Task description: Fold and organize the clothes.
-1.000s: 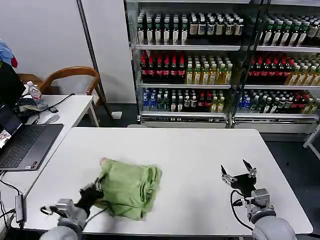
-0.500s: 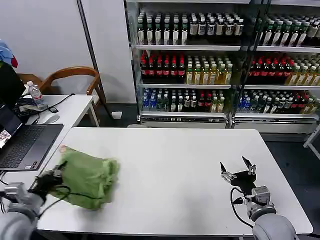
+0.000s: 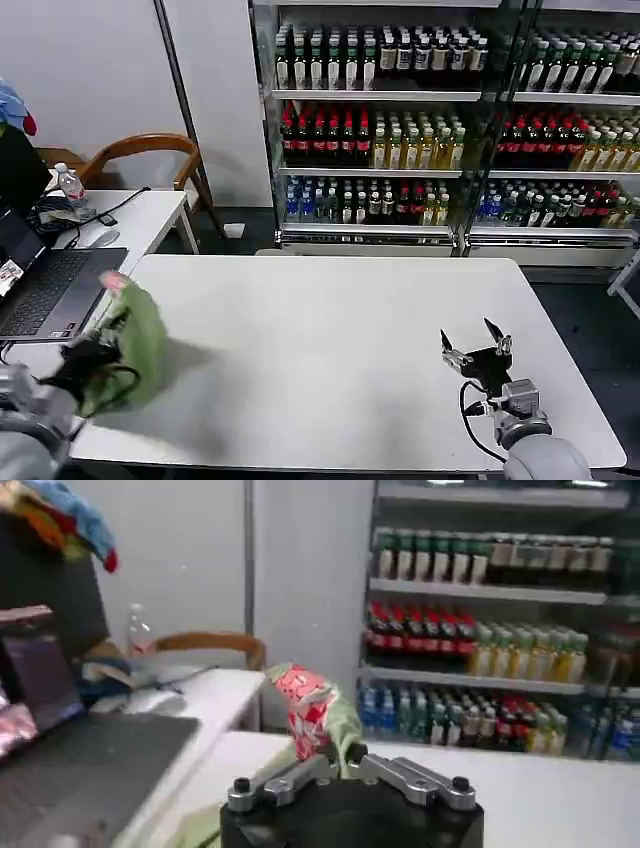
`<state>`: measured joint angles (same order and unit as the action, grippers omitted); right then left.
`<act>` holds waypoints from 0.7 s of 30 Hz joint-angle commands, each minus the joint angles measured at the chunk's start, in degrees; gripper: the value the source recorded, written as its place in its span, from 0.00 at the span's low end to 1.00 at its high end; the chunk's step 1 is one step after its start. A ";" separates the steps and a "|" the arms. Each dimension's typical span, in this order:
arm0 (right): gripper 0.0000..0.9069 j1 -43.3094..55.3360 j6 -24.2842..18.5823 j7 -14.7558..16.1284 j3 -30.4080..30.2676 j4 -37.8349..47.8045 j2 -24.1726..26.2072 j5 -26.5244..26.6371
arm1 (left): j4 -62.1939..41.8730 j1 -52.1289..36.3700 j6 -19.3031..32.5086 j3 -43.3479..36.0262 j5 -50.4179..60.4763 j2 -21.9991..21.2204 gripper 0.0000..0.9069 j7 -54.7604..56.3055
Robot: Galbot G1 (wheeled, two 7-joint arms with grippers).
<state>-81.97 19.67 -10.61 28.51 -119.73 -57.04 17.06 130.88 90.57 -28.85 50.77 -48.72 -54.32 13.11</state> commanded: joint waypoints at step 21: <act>1.00 -2.01 2.07 -0.25 5.21 -1.83 0.51 -0.15 | -14.90 -26.36 4.60 -49.48 11.48 -18.42 0.06 2.65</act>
<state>-83.77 21.54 -10.89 31.92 -121.29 -56.66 16.66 122.91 73.04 -25.71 8.93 -25.04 -68.16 11.86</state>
